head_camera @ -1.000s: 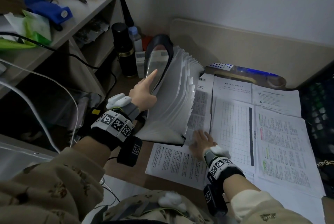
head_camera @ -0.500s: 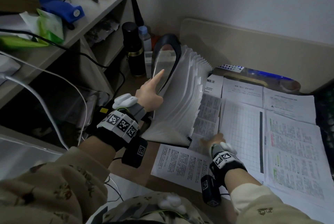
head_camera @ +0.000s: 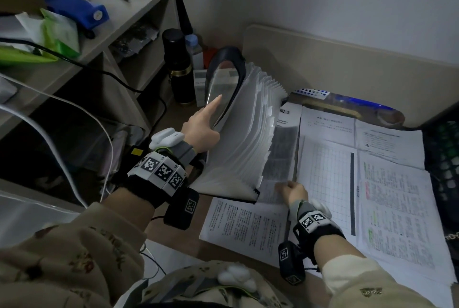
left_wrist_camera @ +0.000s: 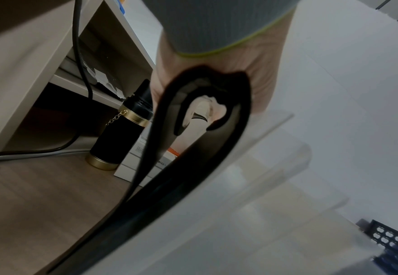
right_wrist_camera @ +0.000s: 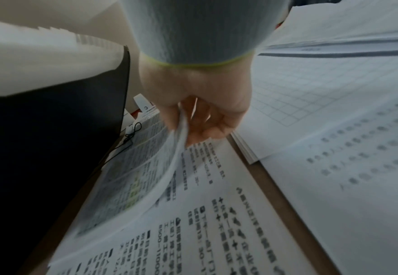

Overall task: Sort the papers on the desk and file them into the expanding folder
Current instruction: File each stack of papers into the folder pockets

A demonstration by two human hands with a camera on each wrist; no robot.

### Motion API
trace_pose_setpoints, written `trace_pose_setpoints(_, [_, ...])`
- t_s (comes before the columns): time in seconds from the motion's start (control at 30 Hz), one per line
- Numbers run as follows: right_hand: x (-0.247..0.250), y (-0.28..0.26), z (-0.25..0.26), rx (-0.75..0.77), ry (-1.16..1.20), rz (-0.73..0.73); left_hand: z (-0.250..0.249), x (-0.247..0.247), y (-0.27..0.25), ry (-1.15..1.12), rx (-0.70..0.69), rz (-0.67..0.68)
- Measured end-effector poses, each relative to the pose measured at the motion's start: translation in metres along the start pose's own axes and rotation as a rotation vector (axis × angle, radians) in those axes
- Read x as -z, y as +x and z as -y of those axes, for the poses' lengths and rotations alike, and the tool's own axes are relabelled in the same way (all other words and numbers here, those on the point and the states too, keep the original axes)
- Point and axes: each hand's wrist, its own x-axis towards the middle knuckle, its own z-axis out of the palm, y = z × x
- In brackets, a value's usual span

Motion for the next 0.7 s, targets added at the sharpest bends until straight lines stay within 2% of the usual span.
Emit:
trace_pose_setpoints(0.23, [0.013,0.006,0.001,0.142,0.048,-0.089,-0.002,0.000,-0.001,-0.001,0.014,-0.015])
trace_pose_setpoints(0.5, [0.005,-0.004,-0.005,0.220,0.086,0.020,-0.004,-0.002,0.001,0.023,0.066,-0.051])
trace_pose_setpoints(0.57, [0.010,-0.003,-0.007,0.236,0.109,-0.037,-0.005,-0.003,0.001,0.029,0.060,-0.052])
trace_pose_setpoints(0.7, [0.032,-0.004,-0.001,0.219,0.200,-0.279,-0.006,-0.005,-0.001,0.029,0.033,-0.047])
